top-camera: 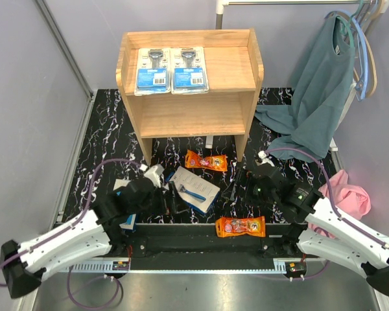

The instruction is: Place and organize the shaving razors onto the shelf

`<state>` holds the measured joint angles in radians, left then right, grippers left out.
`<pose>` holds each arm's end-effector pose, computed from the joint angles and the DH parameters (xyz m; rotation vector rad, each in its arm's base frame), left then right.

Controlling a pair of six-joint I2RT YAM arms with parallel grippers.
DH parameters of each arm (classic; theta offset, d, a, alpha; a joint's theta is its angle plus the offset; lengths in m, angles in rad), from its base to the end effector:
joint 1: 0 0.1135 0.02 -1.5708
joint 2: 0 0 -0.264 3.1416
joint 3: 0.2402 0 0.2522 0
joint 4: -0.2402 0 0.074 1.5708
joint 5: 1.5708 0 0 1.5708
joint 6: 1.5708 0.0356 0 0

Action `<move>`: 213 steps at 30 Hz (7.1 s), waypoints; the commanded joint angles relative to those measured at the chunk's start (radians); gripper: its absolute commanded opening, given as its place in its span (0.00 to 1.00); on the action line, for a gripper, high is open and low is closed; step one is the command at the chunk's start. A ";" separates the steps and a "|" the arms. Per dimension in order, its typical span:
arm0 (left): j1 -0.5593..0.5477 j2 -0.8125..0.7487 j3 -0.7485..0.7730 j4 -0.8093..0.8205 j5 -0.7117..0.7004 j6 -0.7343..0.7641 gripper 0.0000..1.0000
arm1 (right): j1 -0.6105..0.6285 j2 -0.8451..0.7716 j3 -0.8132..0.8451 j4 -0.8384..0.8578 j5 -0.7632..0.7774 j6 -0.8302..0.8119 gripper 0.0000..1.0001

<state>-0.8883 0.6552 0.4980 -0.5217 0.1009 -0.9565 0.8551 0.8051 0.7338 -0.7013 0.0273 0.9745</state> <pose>0.0900 -0.1165 0.2266 -0.0248 2.4876 -1.0235 0.1084 0.1232 0.2697 0.1644 2.5071 0.8187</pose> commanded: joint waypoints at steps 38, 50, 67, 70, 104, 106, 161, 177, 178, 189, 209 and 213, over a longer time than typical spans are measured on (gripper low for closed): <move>-0.365 0.998 0.070 1.060 0.126 -0.378 0.73 | 0.009 -0.254 -0.096 -0.129 0.097 0.105 0.99; -0.373 1.034 0.070 1.080 0.131 -0.389 0.05 | 0.009 -0.257 -0.091 -0.130 0.092 0.102 0.99; -0.315 0.608 0.342 0.377 0.060 0.151 0.00 | 0.010 -0.250 0.009 -0.098 0.051 -0.040 1.00; -0.213 0.517 0.326 0.297 0.170 0.229 0.00 | 0.009 -0.250 0.021 -0.070 0.027 -0.075 1.00; 0.058 0.173 0.516 -0.299 1.186 0.771 0.00 | 0.130 0.014 0.125 0.351 -0.441 -0.330 1.00; 0.060 0.166 0.524 -0.297 1.200 0.776 0.00 | 0.134 0.009 0.116 0.378 -0.478 -0.310 1.00; 0.230 0.258 0.396 0.623 1.267 0.139 0.00 | 0.312 -0.024 -0.071 0.786 -0.526 -0.138 0.90; 0.229 0.331 0.197 1.128 1.129 -0.192 0.00 | 0.318 -0.015 -0.142 0.904 -0.422 -0.077 0.33; 0.229 0.333 0.192 1.126 1.126 -0.191 0.00 | 0.318 -0.026 -0.149 0.902 -0.403 -0.065 0.21; 0.230 0.319 0.244 0.756 1.071 0.063 0.55 | 0.318 -0.144 -0.180 0.833 -0.314 -0.057 0.00; 0.232 0.129 0.347 -0.260 -0.088 0.315 0.97 | 0.318 -0.116 -0.134 0.707 -0.227 -0.051 0.00; 0.233 0.064 0.355 -0.380 -0.269 0.263 0.98 | 0.318 -0.103 -0.120 0.660 -0.211 -0.053 0.00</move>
<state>-0.6586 0.7815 0.8406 -0.7483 0.1337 -0.6495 1.1679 0.6922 0.5556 -0.0093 -0.2237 0.9207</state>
